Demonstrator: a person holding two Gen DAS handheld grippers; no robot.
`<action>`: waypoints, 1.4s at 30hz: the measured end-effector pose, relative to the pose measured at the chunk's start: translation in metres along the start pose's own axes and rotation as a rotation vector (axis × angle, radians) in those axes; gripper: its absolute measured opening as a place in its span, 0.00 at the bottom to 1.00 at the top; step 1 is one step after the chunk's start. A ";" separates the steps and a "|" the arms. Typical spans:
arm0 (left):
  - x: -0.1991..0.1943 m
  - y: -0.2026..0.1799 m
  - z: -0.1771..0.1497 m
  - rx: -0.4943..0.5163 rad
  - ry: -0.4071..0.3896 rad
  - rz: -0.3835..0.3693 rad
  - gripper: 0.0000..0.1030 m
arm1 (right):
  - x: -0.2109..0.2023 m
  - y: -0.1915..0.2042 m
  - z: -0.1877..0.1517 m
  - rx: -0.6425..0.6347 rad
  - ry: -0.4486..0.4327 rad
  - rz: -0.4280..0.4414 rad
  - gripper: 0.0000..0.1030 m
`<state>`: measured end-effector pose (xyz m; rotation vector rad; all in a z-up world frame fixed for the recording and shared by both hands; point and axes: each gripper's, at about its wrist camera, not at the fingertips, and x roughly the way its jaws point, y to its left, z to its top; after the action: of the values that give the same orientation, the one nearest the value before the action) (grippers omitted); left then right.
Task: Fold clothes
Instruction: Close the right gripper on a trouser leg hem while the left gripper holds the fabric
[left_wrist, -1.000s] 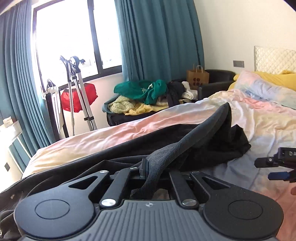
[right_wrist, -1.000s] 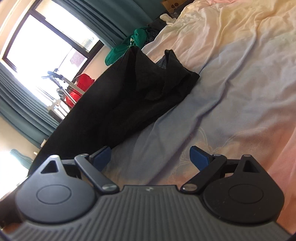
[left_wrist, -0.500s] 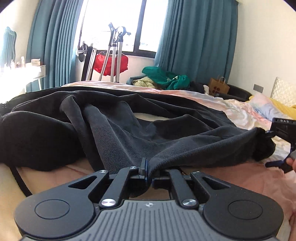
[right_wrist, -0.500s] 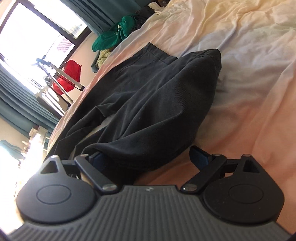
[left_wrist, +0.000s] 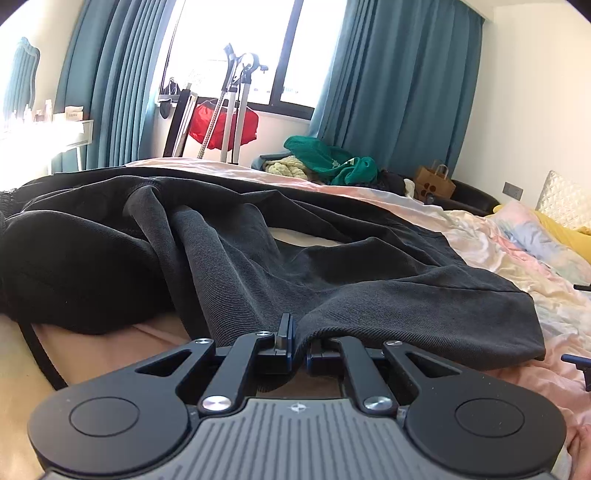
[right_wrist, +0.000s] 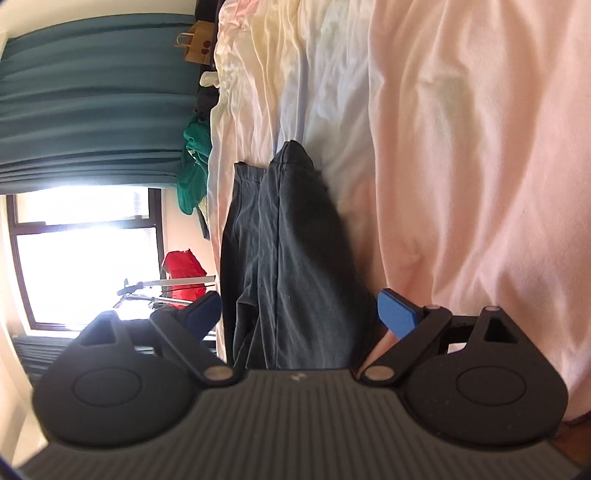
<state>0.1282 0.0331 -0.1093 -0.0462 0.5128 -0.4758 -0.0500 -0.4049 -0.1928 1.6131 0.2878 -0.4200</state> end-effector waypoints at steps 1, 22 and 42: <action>0.000 0.000 0.000 0.004 0.002 0.003 0.07 | 0.003 -0.002 0.000 0.007 0.013 -0.005 0.91; 0.004 -0.003 0.003 0.009 0.059 0.026 0.11 | 0.111 0.050 0.083 -0.371 0.022 -0.199 0.69; 0.010 -0.005 0.007 -0.041 0.008 -0.098 0.15 | 0.058 0.131 0.006 -1.137 -0.579 -0.205 0.09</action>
<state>0.1375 0.0238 -0.1071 -0.1090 0.5300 -0.5617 0.0576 -0.4264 -0.1005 0.3205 0.1833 -0.6909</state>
